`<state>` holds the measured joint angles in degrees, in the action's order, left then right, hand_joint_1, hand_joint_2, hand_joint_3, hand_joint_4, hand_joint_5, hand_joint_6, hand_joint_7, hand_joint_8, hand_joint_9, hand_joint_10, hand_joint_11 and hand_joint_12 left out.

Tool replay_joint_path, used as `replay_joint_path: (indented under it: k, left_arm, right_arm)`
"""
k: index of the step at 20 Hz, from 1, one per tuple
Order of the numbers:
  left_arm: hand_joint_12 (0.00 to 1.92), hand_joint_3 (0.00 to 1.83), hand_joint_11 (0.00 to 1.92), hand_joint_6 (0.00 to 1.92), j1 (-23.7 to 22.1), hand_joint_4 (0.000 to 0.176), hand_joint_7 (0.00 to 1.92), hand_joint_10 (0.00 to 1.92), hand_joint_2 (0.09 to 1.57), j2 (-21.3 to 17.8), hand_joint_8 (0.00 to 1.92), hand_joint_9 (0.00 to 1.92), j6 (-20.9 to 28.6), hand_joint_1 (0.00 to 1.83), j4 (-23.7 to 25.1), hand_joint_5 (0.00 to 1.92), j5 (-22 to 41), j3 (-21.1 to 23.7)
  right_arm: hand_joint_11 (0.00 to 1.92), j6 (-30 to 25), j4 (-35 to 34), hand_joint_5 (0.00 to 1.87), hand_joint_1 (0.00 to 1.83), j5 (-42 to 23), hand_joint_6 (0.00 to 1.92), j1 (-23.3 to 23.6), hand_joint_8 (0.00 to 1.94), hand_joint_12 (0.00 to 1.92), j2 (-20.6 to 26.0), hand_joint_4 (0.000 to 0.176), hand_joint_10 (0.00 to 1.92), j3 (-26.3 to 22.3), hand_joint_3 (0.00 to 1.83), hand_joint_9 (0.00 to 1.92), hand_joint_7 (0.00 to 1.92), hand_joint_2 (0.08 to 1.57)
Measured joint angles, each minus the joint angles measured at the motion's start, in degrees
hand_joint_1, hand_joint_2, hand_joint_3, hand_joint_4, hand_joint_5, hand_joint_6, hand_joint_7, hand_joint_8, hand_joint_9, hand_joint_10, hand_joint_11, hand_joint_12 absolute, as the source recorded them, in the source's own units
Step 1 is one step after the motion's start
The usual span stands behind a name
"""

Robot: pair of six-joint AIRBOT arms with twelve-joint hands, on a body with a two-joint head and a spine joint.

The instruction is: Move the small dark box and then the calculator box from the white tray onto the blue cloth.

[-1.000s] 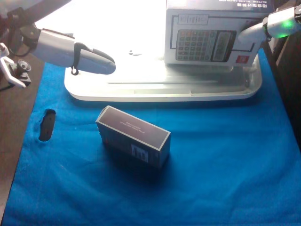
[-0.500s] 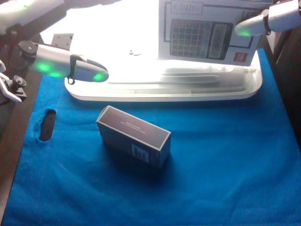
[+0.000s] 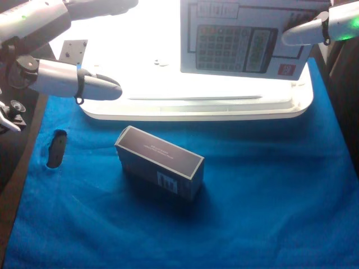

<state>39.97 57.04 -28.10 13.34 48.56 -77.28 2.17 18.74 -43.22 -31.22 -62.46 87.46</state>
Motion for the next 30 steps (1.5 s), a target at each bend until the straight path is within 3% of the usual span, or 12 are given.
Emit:
replay_joint_path:
  k: [1,2,3,4,5,6,8,9,10,15,24,30]
  left_arm:
    - [0.73,0.00,0.00,0.01,0.33,0.033,0.31,0.00,0.88,0.00,0.00,0.29,-0.04,0.85,-0.83,0.25,0.50,-0.04]
    - [0.71,0.00,0.00,0.00,0.79,0.038,0.31,0.00,0.87,-0.04,0.00,0.28,-0.22,0.86,-1.29,0.25,0.39,-0.04]
    - [0.68,0.00,0.00,0.00,1.11,0.031,0.31,0.00,0.87,-0.04,0.00,0.28,-0.44,0.86,-1.66,0.24,0.37,-0.04]
    - [0.65,0.00,0.00,0.00,1.81,0.026,0.31,0.00,0.89,-0.07,0.00,0.27,-0.52,0.85,-2.58,0.23,0.24,-0.04]
    - [0.63,0.00,0.00,0.00,1.84,0.028,0.31,0.00,0.90,-0.04,0.00,0.26,-0.61,0.86,-2.64,0.22,0.07,-0.04]
    - [0.62,0.00,0.00,0.01,2.12,0.048,0.32,0.00,0.90,-0.07,0.00,0.26,-0.66,0.86,-2.97,0.24,0.15,-0.04]
    - [0.66,0.00,0.00,0.00,2.12,0.045,0.33,0.00,0.89,-0.07,0.00,0.27,-0.68,0.84,-3.32,0.24,0.17,-0.04]
    - [0.64,0.00,0.00,0.00,2.32,0.056,0.33,0.00,0.88,-0.07,0.00,0.27,-0.85,0.85,-4.02,0.25,0.22,-0.04]
    - [0.61,0.00,0.00,0.00,2.54,0.050,0.33,0.00,0.87,-0.20,0.00,0.26,-0.94,0.86,-4.59,0.25,0.22,-0.04]
    - [0.60,0.00,0.00,0.00,3.21,0.019,0.34,0.00,0.88,-0.42,0.00,0.27,-1.03,0.86,-5.29,0.21,0.50,-0.04]
    - [0.50,0.00,0.00,0.00,3.85,0.061,0.33,0.00,0.90,-0.42,0.00,0.25,-1.09,0.85,-6.19,0.23,0.55,-0.04]
    - [0.54,0.00,0.00,0.00,3.98,0.050,0.32,0.00,0.91,-0.42,0.00,0.25,-1.11,0.86,-6.80,0.22,0.61,-0.04]
  right_arm:
    - [1.23,-0.02,0.07,0.88,1.13,-0.74,1.12,0.00,0.69,1.43,0.81,0.000,1.14,-0.98,0.00,1.32,1.32,1.17]
    - [1.23,-0.02,0.39,0.64,1.14,-1.60,0.47,0.00,0.69,1.39,1.68,0.000,1.10,-1.79,0.00,1.31,1.26,1.17]
    - [1.23,-0.02,0.55,0.72,1.16,-1.97,0.20,0.00,0.64,1.31,2.12,0.000,1.01,-2.14,0.00,1.32,1.24,1.16]
    - [1.31,0.09,0.15,0.79,1.13,-2.14,1.03,0.00,0.48,1.22,2.62,0.000,0.89,-3.06,0.01,1.39,1.28,1.19]
    - [1.26,0.07,0.15,0.76,1.11,-2.16,1.25,0.00,0.41,1.31,2.93,0.000,0.94,-3.65,0.00,1.36,1.29,1.22]
    - [1.17,0.04,0.87,0.77,1.10,-2.29,1.28,0.00,0.44,1.43,3.43,0.000,1.05,-4.61,0.00,1.29,1.31,1.22]
    - [1.11,0.02,1.75,0.80,1.11,-2.38,1.24,-0.02,0.62,1.54,4.48,0.000,1.18,-6.01,0.00,1.22,1.29,1.21]
    - [1.10,0.00,1.92,0.82,1.11,-2.71,1.22,-0.02,0.73,1.56,5.14,0.000,1.21,-6.54,0.00,1.19,1.25,1.20]
    - [1.11,0.00,1.86,0.81,1.11,-2.82,1.24,-0.04,0.78,1.56,5.57,0.000,1.23,-6.82,0.00,1.19,1.21,1.21]
    - [1.20,0.02,4.13,0.80,1.11,-2.69,1.25,-1.29,0.75,1.47,7.72,0.000,1.14,-9.92,0.00,1.29,1.25,1.21]
    - [1.31,1.73,4.85,0.87,1.13,-6.80,1.13,-4.74,0.68,1.45,9.75,0.000,1.07,-14.29,0.00,1.39,1.37,1.17]
    - [1.21,2.16,5.09,0.98,1.16,-6.23,0.97,-6.36,0.45,1.35,8.50,0.000,0.86,-14.34,0.00,1.36,1.38,1.12]
